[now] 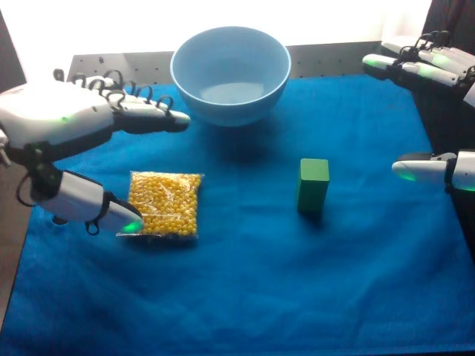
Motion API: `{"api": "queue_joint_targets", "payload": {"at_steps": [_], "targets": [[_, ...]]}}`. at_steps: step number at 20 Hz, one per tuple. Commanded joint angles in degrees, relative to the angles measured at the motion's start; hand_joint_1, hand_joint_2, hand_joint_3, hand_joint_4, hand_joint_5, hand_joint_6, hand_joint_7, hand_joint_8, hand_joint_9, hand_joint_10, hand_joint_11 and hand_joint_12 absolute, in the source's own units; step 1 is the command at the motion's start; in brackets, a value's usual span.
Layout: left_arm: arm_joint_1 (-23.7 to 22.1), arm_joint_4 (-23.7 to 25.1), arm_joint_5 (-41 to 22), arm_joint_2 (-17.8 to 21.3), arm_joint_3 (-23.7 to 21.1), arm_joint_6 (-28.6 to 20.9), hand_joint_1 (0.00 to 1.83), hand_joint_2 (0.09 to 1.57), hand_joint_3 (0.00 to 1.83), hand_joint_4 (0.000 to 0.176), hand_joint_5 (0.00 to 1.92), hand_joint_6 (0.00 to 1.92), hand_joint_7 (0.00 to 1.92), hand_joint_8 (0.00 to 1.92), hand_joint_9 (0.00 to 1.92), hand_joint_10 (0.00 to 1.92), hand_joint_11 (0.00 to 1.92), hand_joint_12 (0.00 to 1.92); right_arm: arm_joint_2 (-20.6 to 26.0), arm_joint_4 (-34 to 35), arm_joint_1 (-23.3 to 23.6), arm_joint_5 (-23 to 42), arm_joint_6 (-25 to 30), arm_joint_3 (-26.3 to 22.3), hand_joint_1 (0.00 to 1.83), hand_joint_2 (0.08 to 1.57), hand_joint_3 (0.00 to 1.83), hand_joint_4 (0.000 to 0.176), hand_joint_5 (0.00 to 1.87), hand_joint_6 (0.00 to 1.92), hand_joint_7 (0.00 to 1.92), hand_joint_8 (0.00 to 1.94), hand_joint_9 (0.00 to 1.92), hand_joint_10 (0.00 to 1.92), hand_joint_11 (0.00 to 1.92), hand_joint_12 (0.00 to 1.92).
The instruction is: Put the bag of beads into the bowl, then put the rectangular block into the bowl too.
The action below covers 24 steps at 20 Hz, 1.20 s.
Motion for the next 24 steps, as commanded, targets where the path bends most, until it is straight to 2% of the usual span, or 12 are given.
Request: {"api": "queue_joint_targets", "payload": {"at_steps": [1, 4, 7, 10, 13, 18, 19, 20, 21, 22, 23, 24], "targets": [[-1.0, 0.2, -3.1, -0.4, 0.3, -0.1, 0.76, 0.89, 0.00, 0.130, 0.27, 0.00, 0.29, 0.00, 0.33, 0.02, 0.00, 0.93, 0.1, 1.5, 0.8, 6.5, 0.2, 0.2, 0.72, 1.04, 0.00, 0.107, 0.13, 0.00, 0.03, 0.00, 0.00, 0.00, 0.04, 0.02], [-3.1, 3.7, 1.3, -2.3, 1.3, -0.1, 0.77, 0.90, 0.00, 0.146, 0.27, 0.00, 0.36, 0.00, 0.41, 0.01, 0.00, 1.12, 0.2, 1.3, 0.8, 6.2, 0.2, 0.2, 0.80, 1.05, 0.00, 0.127, 0.14, 0.00, 0.05, 0.01, 0.01, 0.00, 0.03, 0.02], [-4.4, 5.7, 4.0, -4.0, 2.3, 0.0, 0.79, 0.88, 0.00, 0.159, 0.28, 0.00, 0.45, 0.02, 0.47, 0.02, 0.00, 1.11, 0.2, 1.1, 0.8, 5.9, 0.2, 0.3, 0.77, 1.07, 0.00, 0.115, 0.12, 0.00, 0.03, 0.00, 0.00, 0.00, 0.00, 0.00], [-4.6, 5.9, 5.2, -5.4, 3.3, 0.0, 0.82, 0.88, 0.00, 0.100, 0.38, 0.00, 0.67, 0.02, 0.65, 0.09, 0.05, 1.34, 0.2, 1.0, 0.8, 5.6, 0.2, 0.3, 0.81, 1.07, 0.00, 0.123, 0.13, 0.00, 0.01, 0.00, 0.00, 0.00, 0.00, 0.00], [-5.0, 8.5, 8.2, -6.7, 3.9, 0.0, 0.89, 0.83, 0.00, 0.072, 0.39, 0.00, 0.73, 0.01, 0.64, 0.20, 0.01, 1.36, 0.3, 0.9, 0.8, 5.5, 0.2, 0.3, 0.74, 1.06, 0.00, 0.109, 0.14, 0.01, 0.04, 0.01, 0.02, 0.01, 0.04, 0.02], [-5.0, 9.8, 11.2, -8.5, 5.0, 0.2, 0.92, 0.83, 0.00, 0.036, 0.50, 0.01, 0.80, 0.01, 0.53, 0.59, 0.08, 1.31, 0.3, 0.9, 0.8, 5.4, 0.2, 0.3, 0.79, 1.09, 0.01, 0.115, 0.16, 0.01, 0.04, 0.00, 0.02, 0.00, 0.02, 0.01], [-5.0, 9.8, 11.4, -8.7, 5.0, 0.3, 0.92, 0.85, 0.00, 0.001, 0.58, 0.01, 0.81, 0.01, 0.53, 0.58, 0.08, 1.25, 0.3, 0.9, 0.8, 5.4, 0.2, 0.3, 0.79, 1.09, 0.00, 0.116, 0.16, 0.01, 0.05, 0.01, 0.03, 0.01, 0.03, 0.02], [-5.0, 9.8, 11.4, -8.8, 5.1, 0.4, 0.96, 0.86, 0.00, 0.000, 0.71, 0.02, 0.86, 0.05, 0.52, 0.73, 0.09, 1.29, 0.3, 0.9, 0.8, 5.4, 0.2, 0.3, 0.80, 1.09, 0.00, 0.123, 0.16, 0.01, 0.04, 0.00, 0.03, 0.01, 0.04, 0.02], [-5.0, 9.7, 11.4, -8.9, 5.3, 0.3, 1.03, 0.93, 0.01, 0.000, 0.89, 0.04, 0.74, 0.72, 0.51, 1.09, 0.17, 1.48, 0.3, 0.9, 0.8, 5.4, 0.2, 0.3, 0.80, 1.09, 0.00, 0.123, 0.16, 0.00, 0.03, 0.00, 0.02, 0.00, 0.03, 0.01], [-5.0, 9.2, 11.0, -9.0, 5.5, 0.3, 1.06, 1.09, 0.02, 0.000, 0.91, 0.86, 0.61, 1.33, 0.47, 1.49, 0.17, 1.69, 0.3, 0.9, 0.8, 5.4, 0.2, 0.3, 0.80, 1.08, 0.00, 0.130, 0.17, 0.01, 0.03, 0.00, 0.03, 0.00, 0.04, 0.02], [-5.0, 8.2, 10.3, -8.9, 5.7, 0.4, 1.10, 1.18, 0.01, 0.000, 0.83, 1.18, 0.66, 1.50, 0.56, 1.65, 0.33, 1.84, 0.3, 0.9, 0.8, 5.4, 0.2, 0.3, 0.81, 1.09, 0.00, 0.103, 0.17, 0.00, 0.06, 0.01, 0.05, 0.01, 0.05, 0.03], [-5.0, 6.3, 8.9, -8.7, 6.0, 0.8, 1.20, 1.19, 0.00, 0.000, 0.83, 1.08, 0.82, 1.44, 0.71, 1.62, 0.65, 1.79, 0.3, 0.9, 0.8, 5.4, 0.2, 0.3, 0.81, 1.09, 0.00, 0.110, 0.18, 0.01, 0.07, 0.01, 0.06, 0.02, 0.06, 0.03]]}}
